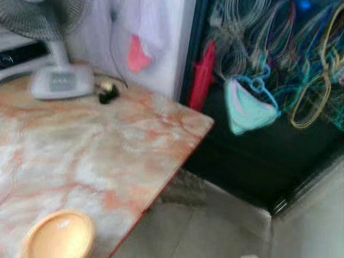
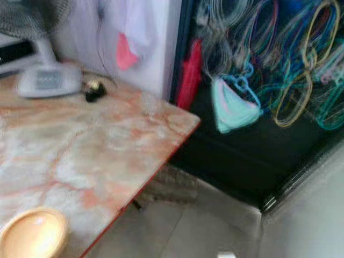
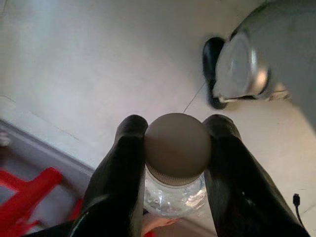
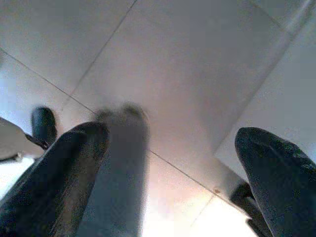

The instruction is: Restocking fridge

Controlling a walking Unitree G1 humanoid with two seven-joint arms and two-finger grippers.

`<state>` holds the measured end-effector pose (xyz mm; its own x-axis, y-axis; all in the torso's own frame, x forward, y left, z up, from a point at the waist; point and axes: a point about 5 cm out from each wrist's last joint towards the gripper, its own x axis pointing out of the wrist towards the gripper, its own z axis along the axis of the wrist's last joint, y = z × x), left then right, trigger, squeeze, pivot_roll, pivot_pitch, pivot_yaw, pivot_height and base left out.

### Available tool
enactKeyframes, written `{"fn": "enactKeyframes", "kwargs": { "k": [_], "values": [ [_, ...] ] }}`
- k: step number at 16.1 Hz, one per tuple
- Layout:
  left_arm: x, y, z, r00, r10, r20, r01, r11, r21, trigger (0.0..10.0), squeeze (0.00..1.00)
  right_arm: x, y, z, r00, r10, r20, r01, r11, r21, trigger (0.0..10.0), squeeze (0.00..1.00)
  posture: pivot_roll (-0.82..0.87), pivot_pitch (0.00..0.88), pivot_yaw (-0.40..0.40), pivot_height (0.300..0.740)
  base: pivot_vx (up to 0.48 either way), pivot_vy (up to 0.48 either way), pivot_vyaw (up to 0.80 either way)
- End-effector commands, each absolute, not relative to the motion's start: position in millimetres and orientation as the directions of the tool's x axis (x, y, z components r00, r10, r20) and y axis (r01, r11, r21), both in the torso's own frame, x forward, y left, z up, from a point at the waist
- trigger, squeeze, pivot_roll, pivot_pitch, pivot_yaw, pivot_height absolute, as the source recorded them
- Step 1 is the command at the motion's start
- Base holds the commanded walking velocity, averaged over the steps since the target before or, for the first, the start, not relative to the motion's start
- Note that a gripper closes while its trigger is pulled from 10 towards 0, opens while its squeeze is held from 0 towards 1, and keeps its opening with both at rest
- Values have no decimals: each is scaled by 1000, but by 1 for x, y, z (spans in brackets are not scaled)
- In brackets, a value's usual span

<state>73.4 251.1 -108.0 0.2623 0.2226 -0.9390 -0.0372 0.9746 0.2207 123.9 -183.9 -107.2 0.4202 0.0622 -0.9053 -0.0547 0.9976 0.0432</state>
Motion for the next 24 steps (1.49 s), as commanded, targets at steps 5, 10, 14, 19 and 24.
{"fn": "enactKeyframes", "kwargs": {
  "k": [5, 10, 14, 19, 24],
  "values": [
    [86, 245, -107, 295, 192, -936, -16, 980, 196, 10000, 0, 114, -191, -109, 384, 48, -922, -54, 998, 30, 10000, 0, 159, 0, -66, 740, 0, 0, -788],
    [85, 245, -107, 287, 184, -940, -19, 982, 187, 10000, 0, 114, -190, -110, 375, 61, -925, -69, 997, 38, 10000, 0, 158, 0, -64, 740, 0, 0, -788],
    [85, 245, -107, 284, 182, -941, -21, 983, 184, 10000, 0, 113, -190, -110, 367, 70, -927, -75, 996, 46, 10000, 0, 154, 0, -64, 740, 0, 0, -788],
    [85, 246, -107, 282, 179, -943, -16, 983, 181, 10000, 0, 112, -189, -110, 357, 70, -932, -81, 996, 43, 10000, 0, 153, 0, -61, 740, 0, 0, -788],
    [84, 245, -108, 277, 174, -945, -15, 984, 177, 10000, 0, 111, -190, -111, 352, 68, -934, -84, 996, 41, 10000, 0, 155, 0, -64, 740, 0, 0, -788]
  ]
}}
